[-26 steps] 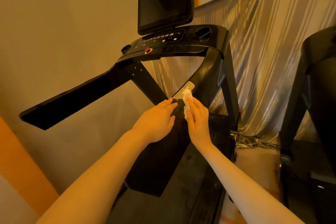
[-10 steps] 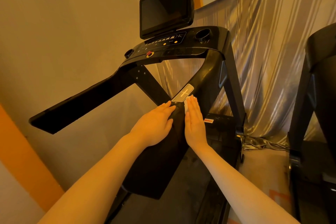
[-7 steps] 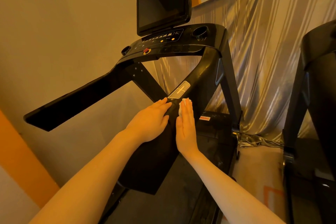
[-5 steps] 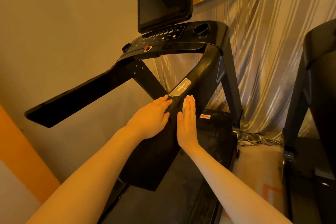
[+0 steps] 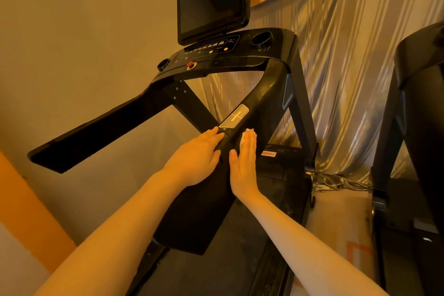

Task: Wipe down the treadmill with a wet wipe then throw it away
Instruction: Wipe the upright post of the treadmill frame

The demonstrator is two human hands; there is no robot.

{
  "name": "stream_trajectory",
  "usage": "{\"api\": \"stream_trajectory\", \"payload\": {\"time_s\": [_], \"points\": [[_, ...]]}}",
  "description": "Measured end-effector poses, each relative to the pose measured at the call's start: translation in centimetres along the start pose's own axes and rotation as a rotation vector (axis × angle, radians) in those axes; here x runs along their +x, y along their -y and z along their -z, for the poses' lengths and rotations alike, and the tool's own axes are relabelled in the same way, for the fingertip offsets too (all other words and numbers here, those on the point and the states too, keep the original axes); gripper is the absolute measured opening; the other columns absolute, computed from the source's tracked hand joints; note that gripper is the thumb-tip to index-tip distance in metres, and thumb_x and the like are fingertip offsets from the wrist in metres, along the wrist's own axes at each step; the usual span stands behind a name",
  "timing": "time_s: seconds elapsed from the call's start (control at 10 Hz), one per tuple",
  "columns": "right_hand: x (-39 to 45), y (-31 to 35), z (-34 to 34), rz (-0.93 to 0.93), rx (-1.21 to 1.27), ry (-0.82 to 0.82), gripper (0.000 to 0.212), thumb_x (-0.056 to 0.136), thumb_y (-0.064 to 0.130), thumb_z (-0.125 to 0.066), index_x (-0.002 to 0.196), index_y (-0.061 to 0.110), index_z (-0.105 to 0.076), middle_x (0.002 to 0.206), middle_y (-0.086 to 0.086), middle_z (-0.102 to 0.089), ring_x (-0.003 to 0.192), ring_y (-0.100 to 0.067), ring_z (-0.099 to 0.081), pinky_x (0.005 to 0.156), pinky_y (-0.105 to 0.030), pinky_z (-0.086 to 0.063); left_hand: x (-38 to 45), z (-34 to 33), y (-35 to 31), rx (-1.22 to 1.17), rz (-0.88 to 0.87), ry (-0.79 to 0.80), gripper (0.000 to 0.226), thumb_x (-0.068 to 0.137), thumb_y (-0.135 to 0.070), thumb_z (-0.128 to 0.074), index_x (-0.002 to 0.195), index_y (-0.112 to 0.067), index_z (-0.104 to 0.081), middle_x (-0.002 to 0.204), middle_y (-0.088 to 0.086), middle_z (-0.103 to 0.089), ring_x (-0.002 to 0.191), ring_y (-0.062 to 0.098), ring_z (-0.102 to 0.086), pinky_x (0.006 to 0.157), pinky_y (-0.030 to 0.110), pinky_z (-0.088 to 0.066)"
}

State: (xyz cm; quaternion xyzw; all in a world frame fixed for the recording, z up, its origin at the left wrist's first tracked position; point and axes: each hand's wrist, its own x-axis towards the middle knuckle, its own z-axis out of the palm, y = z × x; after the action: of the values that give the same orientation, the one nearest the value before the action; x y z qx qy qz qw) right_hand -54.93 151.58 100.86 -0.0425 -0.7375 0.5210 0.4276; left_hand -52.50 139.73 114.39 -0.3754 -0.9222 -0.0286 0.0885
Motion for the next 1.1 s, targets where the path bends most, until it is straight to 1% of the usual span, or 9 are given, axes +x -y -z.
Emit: {"api": "stream_trajectory", "payload": {"time_s": [0.1,0.3,0.5,0.6,0.7,0.8,0.9,1.0,1.1], "points": [[1.4,-0.3,0.1,-0.061,0.02,-0.019,0.065,0.095,0.053,-0.021,0.151,0.031,0.004,0.163,0.009,0.007,0.147,-0.002,0.012,0.113,-0.016,0.005,0.0,0.0,0.0,0.003,-0.002,0.003,0.052,0.105,-0.03,-0.037,0.154,-0.026,-0.021,0.163,-0.007,-0.013,0.148,0.013,-0.019,0.116,0.028,-0.021],[3.3,-0.5,0.7,-0.166,0.066,-0.006,0.074,0.091,0.057,-0.017,0.155,0.023,0.002,0.164,0.006,0.006,0.149,-0.008,0.009,0.117,-0.024,0.0,-0.1,0.1,0.0,0.0,-0.004,0.012,0.052,0.105,-0.03,-0.037,0.154,-0.026,-0.021,0.163,-0.007,-0.013,0.148,0.014,-0.019,0.116,0.029,-0.021],[-0.4,-1.7,0.2,-0.022,0.055,0.012,0.064,0.096,0.058,-0.018,0.151,0.035,0.005,0.163,0.013,0.009,0.146,0.002,0.013,0.118,-0.022,0.004,-0.1,0.1,0.0,0.0,0.002,0.015,0.052,0.105,-0.03,-0.036,0.154,-0.027,-0.02,0.163,-0.007,-0.012,0.148,0.014,-0.018,0.116,0.028,-0.022],[0.1,-2.6,-0.1,-0.084,0.105,-0.008,0.061,0.097,0.055,-0.021,0.15,0.038,0.005,0.163,0.013,0.008,0.147,0.0,0.011,0.12,-0.027,0.001,-0.1,0.1,0.0,0.007,0.001,0.017,0.052,0.105,-0.029,-0.036,0.154,-0.026,-0.02,0.163,-0.007,-0.011,0.148,0.014,-0.018,0.117,0.029,-0.021],[2.0,-3.1,0.2,-0.23,0.16,-0.026,0.063,0.1,0.051,-0.024,0.153,0.029,0.004,0.164,0.007,0.006,0.149,-0.008,0.009,0.123,-0.035,0.0,-0.1,0.2,0.0,0.008,0.0,0.018,0.051,0.105,-0.029,-0.036,0.154,-0.026,-0.02,0.163,-0.007,-0.012,0.148,0.014,-0.018,0.117,0.029,-0.021],[2.5,-3.2,0.5,-0.259,0.176,-0.026,0.061,0.104,0.043,-0.026,0.154,0.023,0.003,0.164,0.003,0.006,0.15,-0.014,0.007,0.123,-0.037,0.0,-0.1,0.1,0.1,0.003,0.0,0.014,0.051,0.105,-0.029,-0.036,0.154,-0.027,-0.021,0.163,-0.007,-0.013,0.148,0.014,-0.019,0.117,0.029,-0.022],[1.1,-3.0,0.2,-0.208,0.153,-0.004,0.066,0.096,0.055,-0.023,0.151,0.034,0.007,0.163,0.009,0.01,0.148,-0.006,0.011,0.119,-0.027,0.002,-0.1,0.1,0.1,0.005,0.002,0.009,0.051,0.105,-0.029,-0.037,0.154,-0.027,-0.021,0.163,-0.008,-0.013,0.147,0.014,-0.02,0.116,0.029,-0.022],[-0.7,-3.4,-0.1,-0.142,0.113,0.015,0.062,0.096,0.056,-0.024,0.147,0.044,0.008,0.161,0.018,0.012,0.146,0.002,0.012,0.117,-0.025,0.002,0.0,0.1,0.0,0.0,0.004,0.008,0.052,0.105,-0.029,-0.037,0.154,-0.027,-0.021,0.163,-0.008,-0.013,0.147,0.014,-0.02,0.116,0.03,-0.023],[-0.7,-3.9,0.0,-0.118,0.12,0.014,0.06,0.097,0.053,-0.024,0.148,0.042,0.007,0.162,0.017,0.01,0.146,0.001,0.011,0.12,-0.029,0.001,0.0,0.1,0.0,0.006,0.006,0.01,0.052,0.105,-0.029,-0.037,0.154,-0.027,-0.021,0.163,-0.008,-0.013,0.147,0.015,-0.02,0.116,0.03,-0.023]]}}
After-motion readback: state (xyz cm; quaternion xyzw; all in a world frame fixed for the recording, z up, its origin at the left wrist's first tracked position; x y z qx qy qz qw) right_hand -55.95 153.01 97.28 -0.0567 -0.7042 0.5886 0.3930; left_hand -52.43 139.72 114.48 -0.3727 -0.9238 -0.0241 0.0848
